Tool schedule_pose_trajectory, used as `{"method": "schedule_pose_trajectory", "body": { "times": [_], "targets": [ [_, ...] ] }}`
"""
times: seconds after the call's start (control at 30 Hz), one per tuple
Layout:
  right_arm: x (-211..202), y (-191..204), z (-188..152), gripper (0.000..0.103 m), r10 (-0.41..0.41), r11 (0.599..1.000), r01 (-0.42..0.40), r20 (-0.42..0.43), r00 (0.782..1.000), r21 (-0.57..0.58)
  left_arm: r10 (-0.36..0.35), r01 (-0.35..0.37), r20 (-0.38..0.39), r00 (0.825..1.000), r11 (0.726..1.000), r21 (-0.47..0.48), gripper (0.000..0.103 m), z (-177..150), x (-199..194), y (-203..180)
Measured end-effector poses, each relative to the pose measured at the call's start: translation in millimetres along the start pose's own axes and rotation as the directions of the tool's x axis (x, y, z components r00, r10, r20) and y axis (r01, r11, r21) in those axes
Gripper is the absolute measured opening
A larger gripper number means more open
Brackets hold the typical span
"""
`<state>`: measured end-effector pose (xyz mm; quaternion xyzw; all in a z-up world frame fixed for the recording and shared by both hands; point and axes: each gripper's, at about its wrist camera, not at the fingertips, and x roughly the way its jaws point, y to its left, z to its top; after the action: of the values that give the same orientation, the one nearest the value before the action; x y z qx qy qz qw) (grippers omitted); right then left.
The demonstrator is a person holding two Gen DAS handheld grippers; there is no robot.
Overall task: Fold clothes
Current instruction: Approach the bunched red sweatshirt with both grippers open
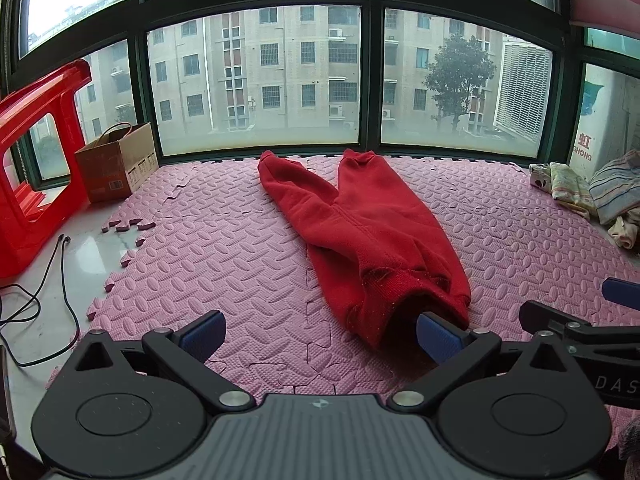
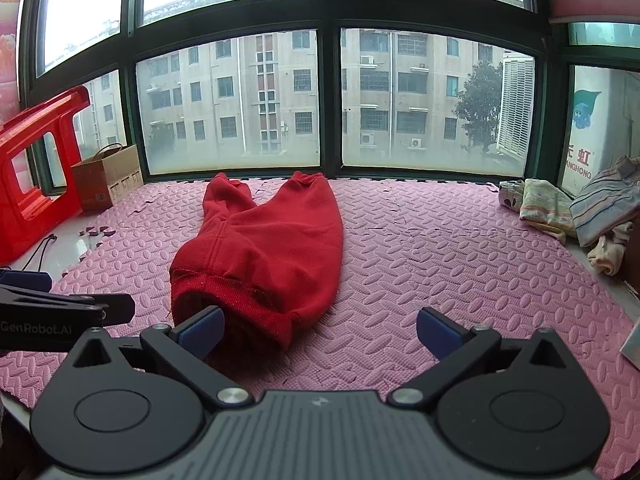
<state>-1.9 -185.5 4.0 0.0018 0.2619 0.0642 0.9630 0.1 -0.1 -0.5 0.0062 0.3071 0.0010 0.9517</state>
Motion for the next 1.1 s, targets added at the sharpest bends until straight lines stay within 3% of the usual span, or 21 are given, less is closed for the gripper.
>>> {"method": "schedule_pose_trajectory", "body": {
  "times": [0.27,0.67,1.1],
  "targets": [
    [-5,-2,-7,0.103,0.026,0.999,-0.025,-0.011,1.0,0.026,0.013,-0.013,-0.018,1.0,0.999,0.04,0.103,-6,2,-11],
    [-3,-7,-10,0.103,0.038,0.999,-0.037,-0.038,0.999,0.027,0.019,-0.02,-0.087,0.996,1.0,-0.015,0.103,-12,11,-3],
    [34,-1,-9,0.099,0.06,0.998,-0.064,-0.123,0.991,-0.027,0.025,-0.026,-0.106,0.994,1.0,-0.012,0.102,-13,45,9]
  ]
}}
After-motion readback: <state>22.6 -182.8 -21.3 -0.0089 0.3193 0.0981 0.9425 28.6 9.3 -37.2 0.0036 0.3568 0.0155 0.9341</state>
